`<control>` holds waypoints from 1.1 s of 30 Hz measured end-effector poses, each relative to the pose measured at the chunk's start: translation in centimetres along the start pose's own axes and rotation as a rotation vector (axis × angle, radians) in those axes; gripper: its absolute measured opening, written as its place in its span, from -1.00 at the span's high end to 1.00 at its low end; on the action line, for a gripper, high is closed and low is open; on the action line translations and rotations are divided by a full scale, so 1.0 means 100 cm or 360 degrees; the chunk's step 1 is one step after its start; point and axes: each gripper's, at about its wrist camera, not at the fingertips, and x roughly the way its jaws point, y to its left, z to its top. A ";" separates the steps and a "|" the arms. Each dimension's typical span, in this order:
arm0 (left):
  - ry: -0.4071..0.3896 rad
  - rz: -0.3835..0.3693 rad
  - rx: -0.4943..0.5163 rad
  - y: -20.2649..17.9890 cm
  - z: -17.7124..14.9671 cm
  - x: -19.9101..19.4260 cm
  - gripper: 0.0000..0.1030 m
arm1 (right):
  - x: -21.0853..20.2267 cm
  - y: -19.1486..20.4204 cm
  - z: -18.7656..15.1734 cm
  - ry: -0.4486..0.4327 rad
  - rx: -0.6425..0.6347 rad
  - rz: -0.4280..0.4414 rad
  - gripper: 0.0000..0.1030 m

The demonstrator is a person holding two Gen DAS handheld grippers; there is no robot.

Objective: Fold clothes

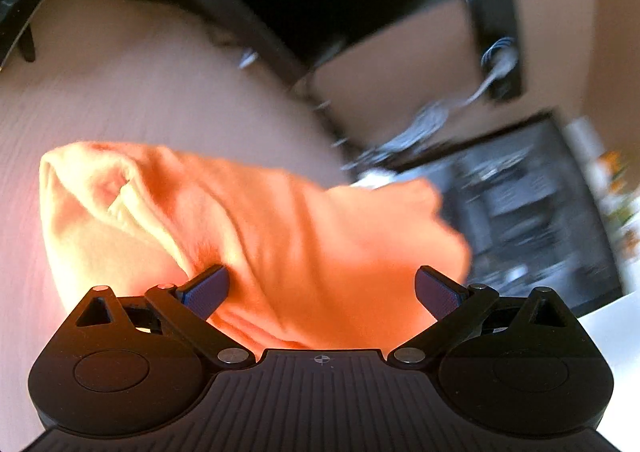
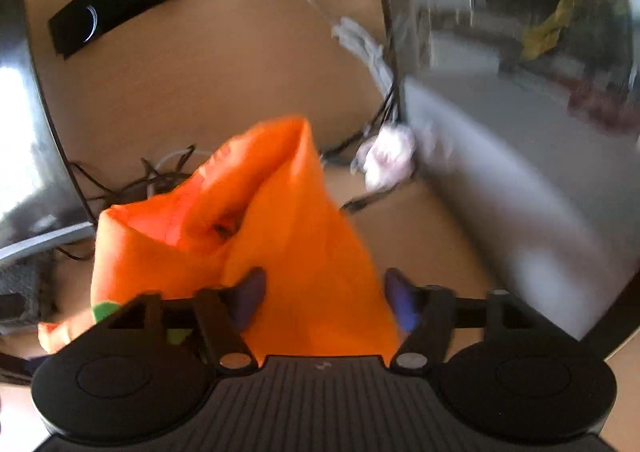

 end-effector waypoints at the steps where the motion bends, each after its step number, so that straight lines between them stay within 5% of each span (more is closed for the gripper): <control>1: 0.0026 0.0040 0.0017 0.001 -0.001 0.003 -0.97 | -0.005 0.000 0.000 -0.0030 -0.0039 -0.0011 -0.41; 7: 0.0068 0.0131 0.0071 0.008 -0.004 -0.006 -0.97 | -0.040 0.010 0.008 -0.0289 -0.0194 0.0043 -0.43; 10: 0.0072 0.0193 0.0030 0.013 -0.009 -0.017 -0.97 | -0.034 0.023 0.008 -0.0250 -0.0199 0.0317 -0.25; 15: 0.0030 0.0150 0.0134 -0.014 -0.012 -0.028 -0.97 | 0.016 0.040 -0.022 0.0049 -0.0338 0.0283 -0.22; 18: -0.0029 0.0110 0.0291 -0.040 -0.008 -0.039 -0.98 | 0.040 0.009 -0.031 0.0250 -0.0162 0.0114 -0.21; 20: -0.0066 0.0117 0.0373 -0.053 -0.007 -0.043 -0.99 | 0.019 -0.015 -0.020 0.0220 0.0046 0.0138 -0.28; 23: -0.0096 0.0073 0.0417 -0.060 -0.007 -0.037 -1.00 | -0.013 -0.038 -0.009 0.0100 0.0191 0.0107 -0.84; 29: 0.0056 -0.0005 0.0415 -0.064 -0.021 0.024 -1.00 | -0.012 -0.091 -0.035 0.0194 0.0864 0.0022 -0.84; 33: 0.0182 0.0103 0.0435 -0.060 -0.030 0.051 -1.00 | 0.002 -0.101 -0.054 0.0181 0.1109 0.0096 -0.84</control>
